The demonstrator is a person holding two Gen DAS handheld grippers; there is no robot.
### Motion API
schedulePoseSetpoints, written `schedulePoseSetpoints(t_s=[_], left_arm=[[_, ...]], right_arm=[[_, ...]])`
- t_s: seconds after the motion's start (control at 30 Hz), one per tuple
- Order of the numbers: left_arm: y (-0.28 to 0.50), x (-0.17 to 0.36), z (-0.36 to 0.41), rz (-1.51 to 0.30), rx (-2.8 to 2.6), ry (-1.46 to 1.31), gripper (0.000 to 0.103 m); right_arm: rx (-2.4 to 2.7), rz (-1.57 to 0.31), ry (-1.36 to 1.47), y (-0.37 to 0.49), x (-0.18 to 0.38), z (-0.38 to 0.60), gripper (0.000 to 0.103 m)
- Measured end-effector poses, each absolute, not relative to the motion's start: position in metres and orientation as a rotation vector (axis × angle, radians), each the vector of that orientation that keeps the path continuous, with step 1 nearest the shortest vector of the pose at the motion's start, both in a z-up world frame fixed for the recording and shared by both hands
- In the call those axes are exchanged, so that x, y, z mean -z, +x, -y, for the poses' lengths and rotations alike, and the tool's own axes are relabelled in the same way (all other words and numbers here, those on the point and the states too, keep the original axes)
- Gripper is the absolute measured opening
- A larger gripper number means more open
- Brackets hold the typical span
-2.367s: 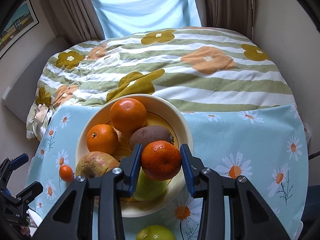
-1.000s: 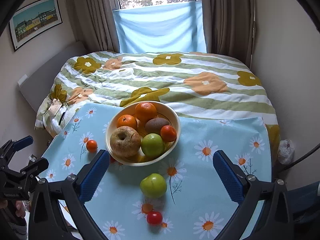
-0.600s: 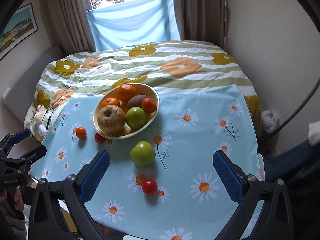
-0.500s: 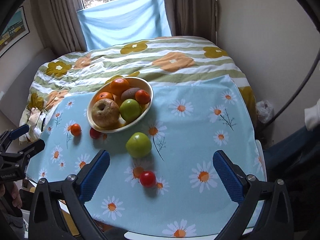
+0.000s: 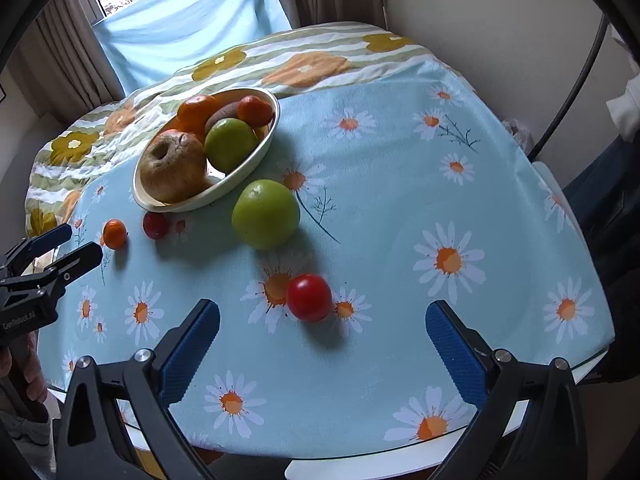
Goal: Organize fruits
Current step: 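Pull both tools back from the bowl toward the red tomatoes, then close the left gripper on a red tomato while the right grips another tomato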
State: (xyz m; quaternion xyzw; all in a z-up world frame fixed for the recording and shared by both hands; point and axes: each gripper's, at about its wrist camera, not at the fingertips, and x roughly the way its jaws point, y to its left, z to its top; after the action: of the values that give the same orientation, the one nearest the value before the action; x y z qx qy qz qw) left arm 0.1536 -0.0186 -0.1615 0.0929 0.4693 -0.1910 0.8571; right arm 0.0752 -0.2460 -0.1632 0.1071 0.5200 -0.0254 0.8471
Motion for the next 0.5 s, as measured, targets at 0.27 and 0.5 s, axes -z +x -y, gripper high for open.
schedulePoseSetpoints(t_s=[0.27, 0.5], left_arm=[[0.179, 0.193, 0.036, -1.019, 0.487, 0.261, 0.079], [0.191, 0.208, 0.047, -1.027, 0.523, 0.283, 0.066]], right_arm=[[0.112, -1.089, 0.242, 0.075, 0.184, 0.237, 0.103], [0.141, -1.092, 0.219, 0.076, 0.194, 0.230, 0.096]])
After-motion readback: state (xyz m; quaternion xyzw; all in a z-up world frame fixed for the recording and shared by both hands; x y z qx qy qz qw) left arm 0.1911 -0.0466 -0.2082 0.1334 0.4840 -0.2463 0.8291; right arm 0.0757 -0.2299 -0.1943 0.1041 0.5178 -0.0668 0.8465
